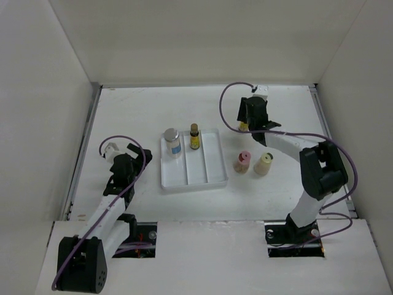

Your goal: Organize the condiment bottles

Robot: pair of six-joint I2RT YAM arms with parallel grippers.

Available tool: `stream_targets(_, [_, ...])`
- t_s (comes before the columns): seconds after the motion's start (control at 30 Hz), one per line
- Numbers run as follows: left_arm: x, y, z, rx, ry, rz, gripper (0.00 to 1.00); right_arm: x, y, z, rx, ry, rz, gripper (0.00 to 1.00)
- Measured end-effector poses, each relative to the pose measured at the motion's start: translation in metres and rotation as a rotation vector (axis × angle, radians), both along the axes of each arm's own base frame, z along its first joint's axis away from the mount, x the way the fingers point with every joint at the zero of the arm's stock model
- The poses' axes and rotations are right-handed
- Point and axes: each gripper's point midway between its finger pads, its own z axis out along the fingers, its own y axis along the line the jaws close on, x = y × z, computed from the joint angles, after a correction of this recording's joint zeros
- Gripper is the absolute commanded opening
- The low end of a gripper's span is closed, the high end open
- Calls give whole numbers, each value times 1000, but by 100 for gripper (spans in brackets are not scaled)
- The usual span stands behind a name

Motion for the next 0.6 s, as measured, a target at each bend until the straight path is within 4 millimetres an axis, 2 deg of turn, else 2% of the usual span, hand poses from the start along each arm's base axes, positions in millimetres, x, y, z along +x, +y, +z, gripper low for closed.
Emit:
stream_targets(0.1, [0,1,0,3,1,4,100,8,4,2,-4,-8,7,42])
stream_targets(0.17, [0,1,0,4,0,7,100,11,4,4,-8,-15,7,38])
stream_targets(0.27, [0,1,-2,6,8,6,100,10,4,5,-17,-21,3,35])
stream_targets(0.37, [0,0,-3,12,12,3,100,-1,9,8,-34,-29,9,35])
stream_targets(0.47, [0,-1,-3,16,11,-1,100,-24,27,25,-35,-56,52,35])
stream_targets(0.6, [0,0,-3,17,9,0,100,-50,72,68,23,-149,153,35])
